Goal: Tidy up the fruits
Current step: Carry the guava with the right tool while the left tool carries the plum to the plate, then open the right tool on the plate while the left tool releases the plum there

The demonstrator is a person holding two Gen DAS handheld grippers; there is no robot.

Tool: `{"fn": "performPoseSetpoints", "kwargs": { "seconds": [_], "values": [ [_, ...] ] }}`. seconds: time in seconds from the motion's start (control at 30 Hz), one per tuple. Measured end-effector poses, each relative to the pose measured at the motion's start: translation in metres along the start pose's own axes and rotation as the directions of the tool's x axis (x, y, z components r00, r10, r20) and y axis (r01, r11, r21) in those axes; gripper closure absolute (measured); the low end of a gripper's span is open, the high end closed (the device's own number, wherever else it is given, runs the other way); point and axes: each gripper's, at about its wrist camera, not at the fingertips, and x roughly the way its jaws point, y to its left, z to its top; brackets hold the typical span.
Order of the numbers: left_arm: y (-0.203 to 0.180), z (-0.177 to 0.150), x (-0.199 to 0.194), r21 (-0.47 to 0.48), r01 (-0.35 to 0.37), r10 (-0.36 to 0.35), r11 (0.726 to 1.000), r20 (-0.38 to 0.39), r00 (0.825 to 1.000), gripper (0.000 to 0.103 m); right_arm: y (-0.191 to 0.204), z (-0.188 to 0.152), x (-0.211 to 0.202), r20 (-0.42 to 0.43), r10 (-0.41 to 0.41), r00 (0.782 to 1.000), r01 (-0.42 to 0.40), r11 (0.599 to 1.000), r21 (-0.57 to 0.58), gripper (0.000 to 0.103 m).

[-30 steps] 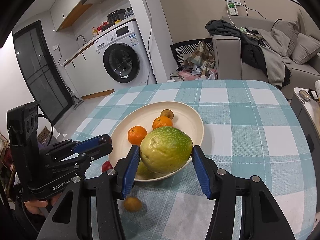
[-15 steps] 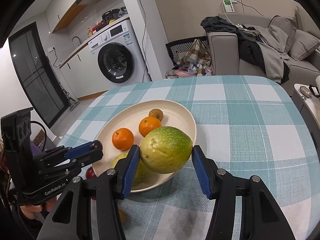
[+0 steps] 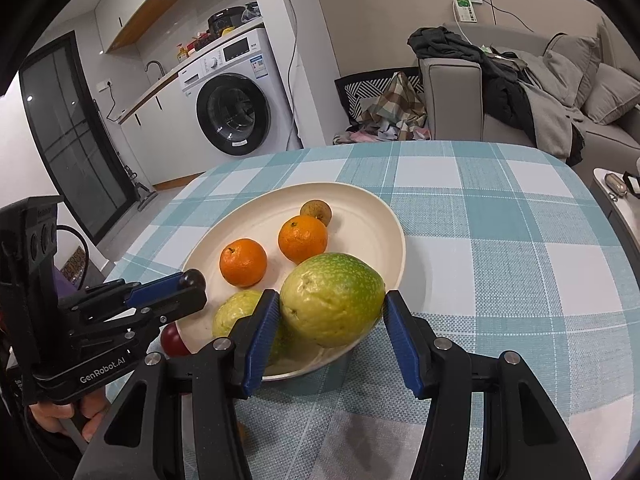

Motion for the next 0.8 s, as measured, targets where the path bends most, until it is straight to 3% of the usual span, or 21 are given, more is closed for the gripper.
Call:
{"fn": "performPoseSetpoints", "kwargs": {
  "seconds": [0.4,0.6,0.7,0.8],
  "values": [
    [-0.001,-0.001,-0.001,0.004,-0.001,0.001,1.000,0.000,1.000,0.080,0.008,-0.005,0.001,0.005,-0.014,1.000,0.015,0.999,-0.050,0.048],
    [0.001,0.001,-0.005,-0.013,0.002,-0.002,1.000,0.011,1.000,0.079,0.014,-0.006,-0.004,0.031,0.016,0.999,-0.013,0.997,-0.073,0.048],
    [0.004,0.002,-0.009,-0.018,-0.005,0.006,1.000,0.019,1.000,0.066,0.013,-0.006,-0.004,0.028,-0.001,1.000,0.003,0.997,-0.075,0.039],
    [0.006,0.002,-0.016,-0.018,-0.007,0.008,1.000,0.042,0.999,0.044,0.011,-0.007,-0.006,0.030,-0.015,0.999,0.017,0.998,-0.068,0.027]
  ]
}}
